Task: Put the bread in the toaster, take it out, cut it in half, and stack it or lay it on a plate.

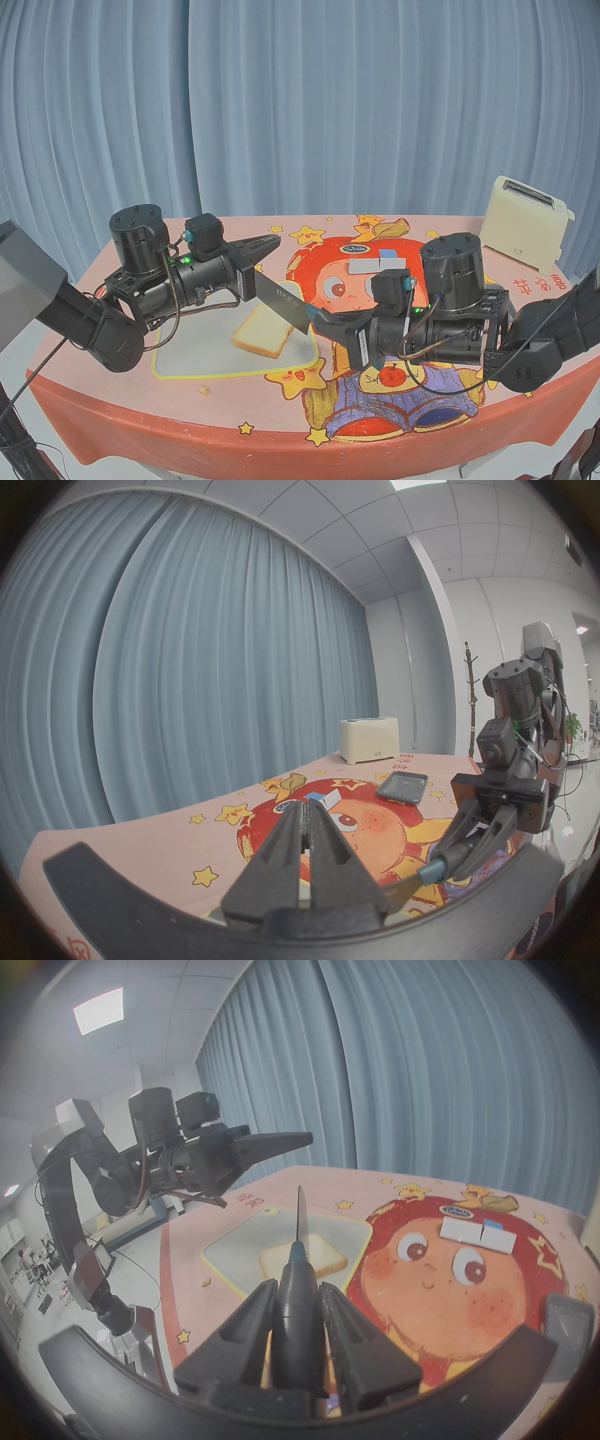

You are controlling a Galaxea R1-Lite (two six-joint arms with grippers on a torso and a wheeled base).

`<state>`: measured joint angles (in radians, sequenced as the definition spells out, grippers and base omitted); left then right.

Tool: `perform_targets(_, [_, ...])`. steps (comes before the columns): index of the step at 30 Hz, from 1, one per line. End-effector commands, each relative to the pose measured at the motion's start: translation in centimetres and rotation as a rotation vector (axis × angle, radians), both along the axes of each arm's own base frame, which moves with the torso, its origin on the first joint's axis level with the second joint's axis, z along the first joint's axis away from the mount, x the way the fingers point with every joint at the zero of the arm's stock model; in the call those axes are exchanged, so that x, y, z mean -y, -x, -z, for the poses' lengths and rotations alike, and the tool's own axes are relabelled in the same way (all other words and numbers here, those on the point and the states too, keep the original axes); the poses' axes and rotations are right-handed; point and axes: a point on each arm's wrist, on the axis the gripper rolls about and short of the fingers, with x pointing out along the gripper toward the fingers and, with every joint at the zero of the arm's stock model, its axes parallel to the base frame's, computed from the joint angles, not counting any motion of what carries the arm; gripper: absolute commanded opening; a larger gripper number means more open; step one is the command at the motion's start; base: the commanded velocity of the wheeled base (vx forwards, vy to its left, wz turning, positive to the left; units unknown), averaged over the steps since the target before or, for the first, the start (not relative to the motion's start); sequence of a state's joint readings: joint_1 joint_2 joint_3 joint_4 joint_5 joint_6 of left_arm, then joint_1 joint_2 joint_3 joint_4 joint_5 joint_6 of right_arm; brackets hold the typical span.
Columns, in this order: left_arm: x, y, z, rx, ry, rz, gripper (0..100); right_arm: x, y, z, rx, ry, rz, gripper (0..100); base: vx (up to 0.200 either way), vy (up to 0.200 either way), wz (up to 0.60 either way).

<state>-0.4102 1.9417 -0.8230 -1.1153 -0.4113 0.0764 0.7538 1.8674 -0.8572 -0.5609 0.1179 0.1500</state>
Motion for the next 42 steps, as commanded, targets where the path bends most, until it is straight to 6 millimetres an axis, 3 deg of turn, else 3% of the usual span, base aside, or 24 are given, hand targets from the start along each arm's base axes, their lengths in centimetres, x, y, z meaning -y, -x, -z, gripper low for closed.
perform_targets(1, [-0.3,0.3,-1.3,0.03,0.013,-0.005,0,0.0,-0.6,-1.1,0.035,-0.007,0.004,0,0.0,0.0,0.0])
perform_targets(12, [-0.1,0.4,-0.7,-0.017,-0.009,-0.002,0,-0.4,-0.6,-1.2,0.038,0.027,-0.022,0,0.0,0.0,0.0])
perform_targets(20, [0.0,0.2,-0.1,-0.033,-0.019,-0.002,0,-0.6,-0.8,0.7,-0.006,0.06,-0.017,0,0.0,0.0,0.0])
perform_targets(42, [-0.1,0.5,0.4,-0.046,-0.026,-0.002,0,-1.3,0.2,0.6,0.016,0.071,0.027,0,0.0,0.0,0.0])
